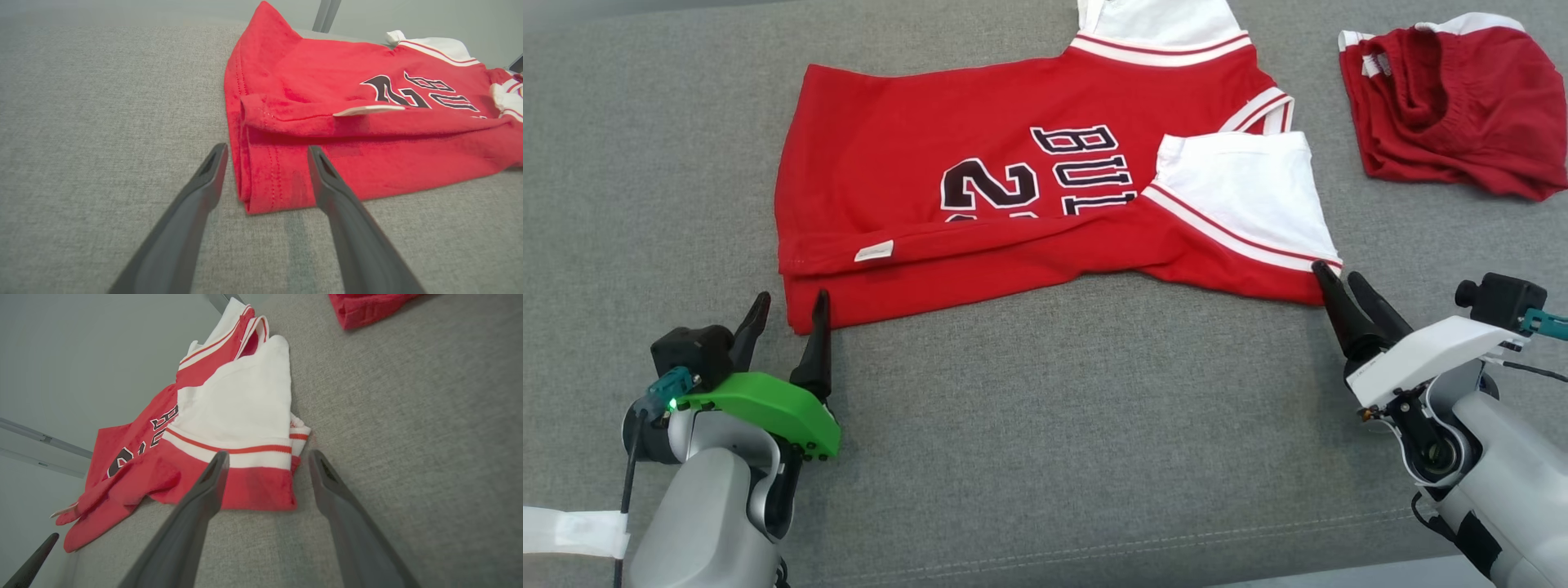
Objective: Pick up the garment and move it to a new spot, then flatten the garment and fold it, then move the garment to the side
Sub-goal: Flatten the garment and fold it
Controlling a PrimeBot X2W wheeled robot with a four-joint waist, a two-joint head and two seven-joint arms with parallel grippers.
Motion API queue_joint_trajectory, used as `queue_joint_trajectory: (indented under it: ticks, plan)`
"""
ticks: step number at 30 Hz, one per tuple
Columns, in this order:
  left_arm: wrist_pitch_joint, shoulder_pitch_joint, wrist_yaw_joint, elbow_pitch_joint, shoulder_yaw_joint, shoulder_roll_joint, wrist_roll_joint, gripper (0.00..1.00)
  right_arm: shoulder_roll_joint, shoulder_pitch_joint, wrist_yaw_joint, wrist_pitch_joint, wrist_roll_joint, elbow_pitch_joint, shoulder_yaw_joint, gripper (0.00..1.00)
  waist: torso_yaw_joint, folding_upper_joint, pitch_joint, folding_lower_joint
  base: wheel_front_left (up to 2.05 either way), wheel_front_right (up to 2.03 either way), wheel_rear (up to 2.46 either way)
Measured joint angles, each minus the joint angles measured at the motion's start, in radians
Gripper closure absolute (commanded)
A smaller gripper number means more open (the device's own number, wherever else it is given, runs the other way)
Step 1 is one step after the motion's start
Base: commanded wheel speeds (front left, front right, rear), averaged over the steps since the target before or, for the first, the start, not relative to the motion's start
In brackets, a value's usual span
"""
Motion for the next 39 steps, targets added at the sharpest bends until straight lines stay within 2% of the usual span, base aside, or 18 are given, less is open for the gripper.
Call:
queue_joint_trajectory:
  ticks: [10, 20, 21, 22, 23, 24, 25, 39]
  plan:
    - [0.034, -0.001, -0.006, 0.035, 0.008, -0.005, -0.025, 0.0, 0.034, -0.039, 0.0, 0.001, 0.02, 0.054, 0.019, 0.0, 0.011, 0.0, 0.026, 0.0, 0.0, 0.0, 0.0]
    - [0.06, -0.01, -0.008, 0.047, 0.003, -0.011, -0.056, 0.0, 0.037, -0.07, 0.0, 0.021, 0.041, 0.076, 0.044, 0.0, 0.014, 0.0, 0.038, 0.0, 0.0, 0.0, 0.0]
    - [0.061, -0.014, -0.008, 0.046, 0.001, -0.011, -0.061, 0.1, 0.037, -0.075, 0.0, 0.027, 0.046, 0.075, 0.048, 0.09, 0.013, 0.0, 0.039, 0.0, 0.0, 0.0, 0.0]
    - [0.065, -0.017, -0.009, 0.046, 0.0, -0.013, -0.063, 0.37, 0.038, -0.08, 0.0, 0.029, 0.047, 0.075, 0.051, 0.51, 0.013, 0.0, 0.04, 0.0, 0.0, 0.0, 0.0]
    - [0.066, -0.019, -0.009, 0.046, -0.001, -0.013, -0.063, 0.56, 0.04, -0.083, 0.0, 0.032, 0.047, 0.075, 0.053, 0.66, 0.013, 0.0, 0.041, 0.0, 0.0, 0.0, 0.0]
    - [0.066, -0.021, -0.009, 0.045, -0.003, -0.013, -0.063, 0.85, 0.042, -0.084, 0.0, 0.035, 0.047, 0.075, 0.055, 1.0, 0.012, 0.0, 0.042, 0.0, 0.0, 0.0, 0.0]
    - [0.068, -0.023, -0.009, 0.045, -0.004, -0.013, -0.063, 1.0, 0.043, -0.087, 0.0, 0.036, 0.048, 0.075, 0.058, 1.0, 0.012, 0.0, 0.042, 0.0, 0.0, 0.0, 0.0]
    - [0.058, -0.021, -0.017, 0.049, -0.012, -0.009, -0.064, 1.0, 0.046, -0.088, 0.0, 0.045, 0.073, 0.068, 0.087, 1.0, 0.012, 0.0, 0.005, 0.0, 0.0, 0.0, 0.0]
